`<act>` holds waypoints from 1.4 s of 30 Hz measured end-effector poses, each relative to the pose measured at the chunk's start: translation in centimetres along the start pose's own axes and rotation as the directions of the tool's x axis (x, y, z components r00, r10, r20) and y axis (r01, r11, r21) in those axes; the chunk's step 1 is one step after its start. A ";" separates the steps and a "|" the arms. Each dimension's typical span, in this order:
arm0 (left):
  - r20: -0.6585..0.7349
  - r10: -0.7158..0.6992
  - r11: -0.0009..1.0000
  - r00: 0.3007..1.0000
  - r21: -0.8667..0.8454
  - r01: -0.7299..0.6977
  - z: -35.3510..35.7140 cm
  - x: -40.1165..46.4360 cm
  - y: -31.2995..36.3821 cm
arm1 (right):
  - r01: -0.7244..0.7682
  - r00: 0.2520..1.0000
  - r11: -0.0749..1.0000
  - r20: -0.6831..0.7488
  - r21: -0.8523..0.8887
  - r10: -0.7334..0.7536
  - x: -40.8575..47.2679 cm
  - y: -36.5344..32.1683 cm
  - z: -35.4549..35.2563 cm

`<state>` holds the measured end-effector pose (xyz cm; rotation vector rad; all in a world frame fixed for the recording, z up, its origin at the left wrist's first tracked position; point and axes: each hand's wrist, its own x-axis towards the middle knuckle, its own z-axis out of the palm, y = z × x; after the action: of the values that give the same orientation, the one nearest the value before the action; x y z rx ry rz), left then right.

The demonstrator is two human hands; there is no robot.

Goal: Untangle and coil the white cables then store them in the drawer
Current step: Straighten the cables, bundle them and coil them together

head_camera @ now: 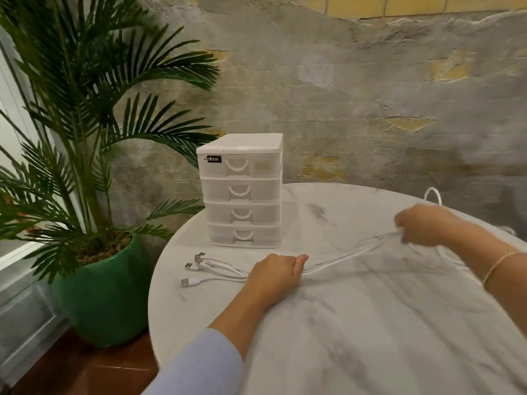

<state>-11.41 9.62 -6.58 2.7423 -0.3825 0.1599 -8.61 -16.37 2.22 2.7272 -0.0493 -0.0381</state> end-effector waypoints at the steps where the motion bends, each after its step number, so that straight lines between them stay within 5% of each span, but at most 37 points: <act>1: -0.003 0.000 1.000 1.000 -0.002 0.000 0.0 0.0 0.0 | -0.076 0.989 0.992 -0.138 -0.106 0.061 0.4 1.1 -0.5; 3: -0.007 0.000 1.000 1.000 -0.001 0.000 0.0 0.0 -0.1 | -0.224 0.899 0.964 -0.411 -0.141 0.149 0.8 2.5 -0.9; 5: -0.007 0.007 1.000 1.000 0.010 -0.007 0.1 -0.1 -0.1 | -0.286 0.866 0.956 -0.445 -0.067 0.228 0.9 2.7 -0.5; 8: -0.009 0.021 0.999 1.000 0.026 -0.021 0.2 -0.1 -0.2 | -0.267 0.964 0.960 -0.012 -0.088 0.267 0.5 1.7 1.3; 10: -0.010 0.029 0.999 1.000 0.024 -0.029 0.2 -0.1 -0.2 | -0.268 0.926 0.963 0.266 -0.035 0.267 -0.1 0.7 1.6; 14: -0.032 0.030 0.999 0.999 0.015 -0.029 0.2 -0.2 -0.2 | -0.208 0.896 0.975 0.386 -0.077 0.221 -2.4 -2.5 -0.9; 19: -0.068 0.036 0.999 0.997 0.019 -0.035 0.4 -0.2 -0.3 | -0.095 0.979 0.991 0.172 -0.099 0.111 -5.0 -8.5 -2.7; 22: -0.129 0.031 0.999 0.991 0.013 -0.029 0.8 0.1 -0.6 | 0.121 0.992 0.965 0.014 0.232 -0.127 -5.3 -13.0 -1.3; 26: -0.139 -0.019 1.000 0.990 -0.026 0.015 0.8 0.5 -0.9 | 0.264 0.963 0.723 -0.131 0.638 -0.235 -4.9 -15.2 0.2; 31: -0.121 -0.139 0.987 0.983 -0.100 0.127 0.5 1.1 -1.0 | 0.283 0.952 0.584 -0.147 0.761 -0.269 -5.2 -14.1 0.9; 35: -0.122 -0.135 0.986 0.983 -0.109 0.122 0.4 0.8 -0.9 | 0.311 0.944 0.654 -0.145 0.690 -0.296 -5.6 -14.4 0.4; 42: -0.095 -0.121 0.989 0.988 -0.099 0.112 0.0 0.4 -0.6 | 0.304 0.927 0.523 -0.120 0.796 -0.356 -5.1 -14.3 0.8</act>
<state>-10.86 10.08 -6.77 2.6430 -0.1964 0.2425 -13.27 -3.37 -4.19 3.6176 0.6000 -0.2705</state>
